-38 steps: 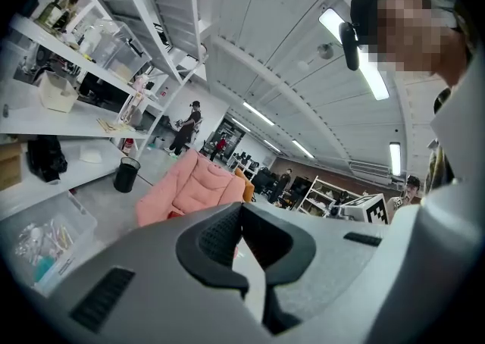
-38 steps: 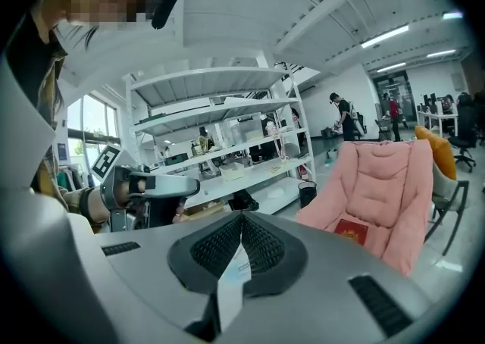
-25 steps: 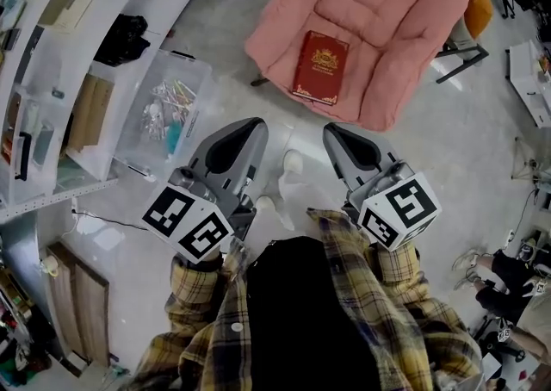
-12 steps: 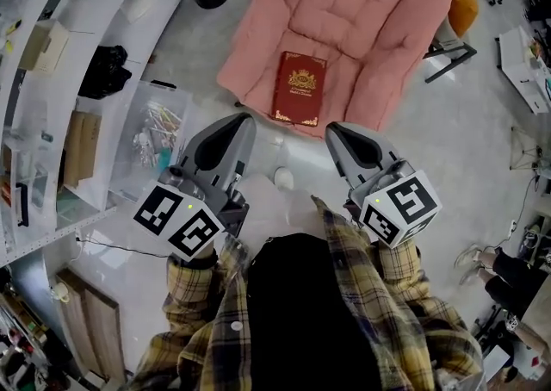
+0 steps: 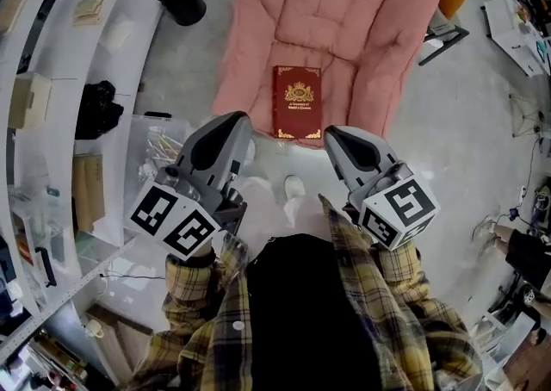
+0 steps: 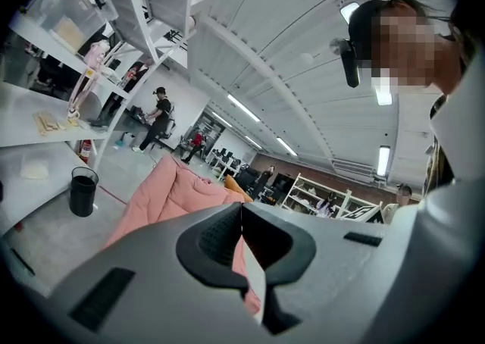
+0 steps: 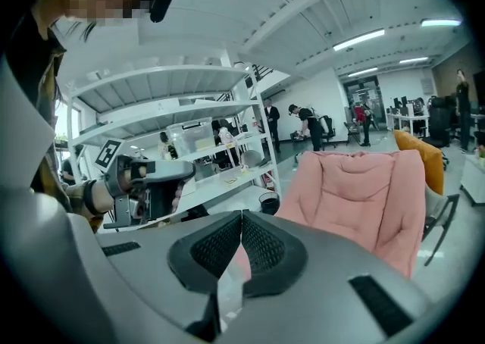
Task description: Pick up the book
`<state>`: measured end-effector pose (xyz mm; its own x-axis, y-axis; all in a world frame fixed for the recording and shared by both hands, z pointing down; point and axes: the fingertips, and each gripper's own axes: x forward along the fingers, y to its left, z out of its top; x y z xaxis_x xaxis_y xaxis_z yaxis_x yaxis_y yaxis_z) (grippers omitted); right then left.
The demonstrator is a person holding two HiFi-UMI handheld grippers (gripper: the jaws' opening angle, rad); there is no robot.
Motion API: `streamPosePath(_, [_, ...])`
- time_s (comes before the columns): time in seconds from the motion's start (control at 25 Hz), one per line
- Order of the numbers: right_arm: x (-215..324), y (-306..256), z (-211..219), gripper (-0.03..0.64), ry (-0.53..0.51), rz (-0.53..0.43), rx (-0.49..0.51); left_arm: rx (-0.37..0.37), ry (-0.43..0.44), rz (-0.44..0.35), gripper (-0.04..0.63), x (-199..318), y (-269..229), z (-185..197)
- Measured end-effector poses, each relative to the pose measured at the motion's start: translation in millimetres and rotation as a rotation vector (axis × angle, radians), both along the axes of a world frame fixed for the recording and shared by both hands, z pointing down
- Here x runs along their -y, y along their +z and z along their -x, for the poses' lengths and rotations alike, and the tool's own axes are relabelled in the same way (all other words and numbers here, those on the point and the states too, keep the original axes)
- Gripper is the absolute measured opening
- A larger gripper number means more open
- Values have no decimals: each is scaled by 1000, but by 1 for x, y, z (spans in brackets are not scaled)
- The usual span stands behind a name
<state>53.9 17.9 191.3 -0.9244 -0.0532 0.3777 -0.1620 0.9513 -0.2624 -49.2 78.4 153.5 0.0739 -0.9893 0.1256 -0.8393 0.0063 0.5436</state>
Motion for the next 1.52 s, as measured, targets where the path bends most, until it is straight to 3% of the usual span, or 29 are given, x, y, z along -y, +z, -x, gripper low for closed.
streamPosePath(0.36, [44, 14, 63, 18, 256, 15, -31, 18, 239, 41, 5, 45, 6, 78])
streamPosePath(0.6, [53, 44, 78, 18, 413, 26, -101, 4, 417, 86, 5, 64, 36, 99])
streamPosePath(1.0, [47, 135, 78, 18, 494, 108, -240, -26, 598, 150, 5, 97, 121, 82])
streamPosePath(1.52, [64, 254, 38, 18, 601, 222, -313, -22, 683, 251, 5, 125, 251, 38])
